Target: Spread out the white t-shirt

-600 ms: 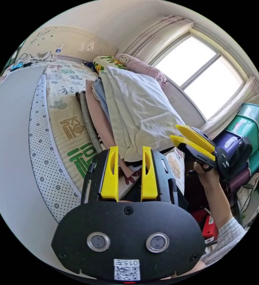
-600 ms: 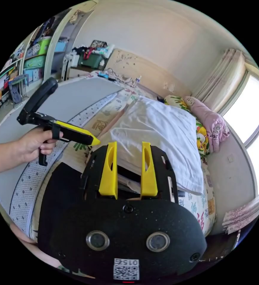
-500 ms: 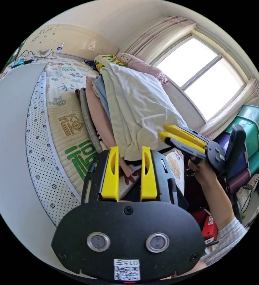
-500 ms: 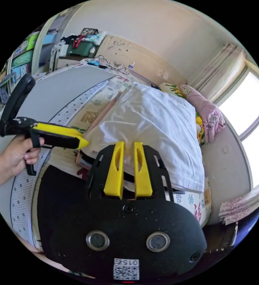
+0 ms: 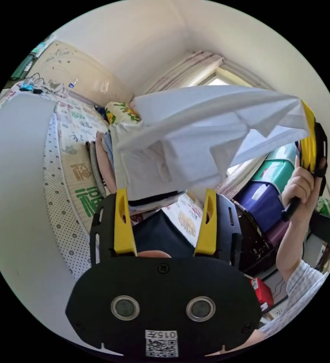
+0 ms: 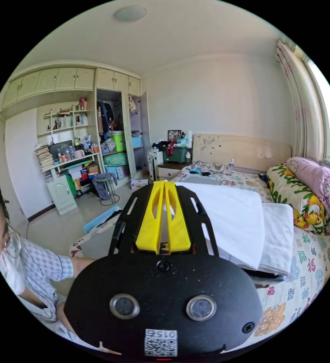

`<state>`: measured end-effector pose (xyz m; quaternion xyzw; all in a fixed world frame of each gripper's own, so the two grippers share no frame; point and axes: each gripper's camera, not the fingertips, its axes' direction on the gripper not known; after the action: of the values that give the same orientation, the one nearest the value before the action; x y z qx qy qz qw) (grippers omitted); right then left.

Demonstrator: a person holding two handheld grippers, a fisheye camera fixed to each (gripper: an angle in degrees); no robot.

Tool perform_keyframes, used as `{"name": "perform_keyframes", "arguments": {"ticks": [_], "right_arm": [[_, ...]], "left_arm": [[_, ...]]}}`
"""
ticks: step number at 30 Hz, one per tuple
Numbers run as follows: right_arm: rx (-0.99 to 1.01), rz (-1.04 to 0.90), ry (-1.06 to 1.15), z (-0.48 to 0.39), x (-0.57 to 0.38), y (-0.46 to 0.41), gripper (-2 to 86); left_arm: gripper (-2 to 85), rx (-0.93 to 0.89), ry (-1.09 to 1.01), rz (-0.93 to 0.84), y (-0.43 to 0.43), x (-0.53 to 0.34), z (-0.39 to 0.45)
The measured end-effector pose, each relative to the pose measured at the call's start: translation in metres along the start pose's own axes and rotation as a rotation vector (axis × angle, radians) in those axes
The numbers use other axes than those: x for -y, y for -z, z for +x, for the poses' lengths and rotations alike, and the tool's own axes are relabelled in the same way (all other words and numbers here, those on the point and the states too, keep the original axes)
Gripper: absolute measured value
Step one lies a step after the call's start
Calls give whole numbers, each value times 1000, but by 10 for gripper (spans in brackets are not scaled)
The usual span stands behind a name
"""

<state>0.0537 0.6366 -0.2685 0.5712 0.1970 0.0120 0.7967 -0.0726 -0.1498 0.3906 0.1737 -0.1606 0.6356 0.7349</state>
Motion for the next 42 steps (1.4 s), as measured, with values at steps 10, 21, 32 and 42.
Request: {"name": "perform_keyframes", "arguments": {"ticks": [10,21,32,42], "right_arm": [[64,55,92,-108,59,46,-10],[187,193,-99,-121,65,44,-10],[180,-316,173,-180,-8,-55,-6],[234,-461,78,-261,-15,-132,65]], "left_arm": [[49,232,-165,53,235,-53,21],[27,787,-115,-160,365,-185,15],[40,775,48,-345,353,-318,-9],[96,799,151,-130,472,-419,-20]]}}
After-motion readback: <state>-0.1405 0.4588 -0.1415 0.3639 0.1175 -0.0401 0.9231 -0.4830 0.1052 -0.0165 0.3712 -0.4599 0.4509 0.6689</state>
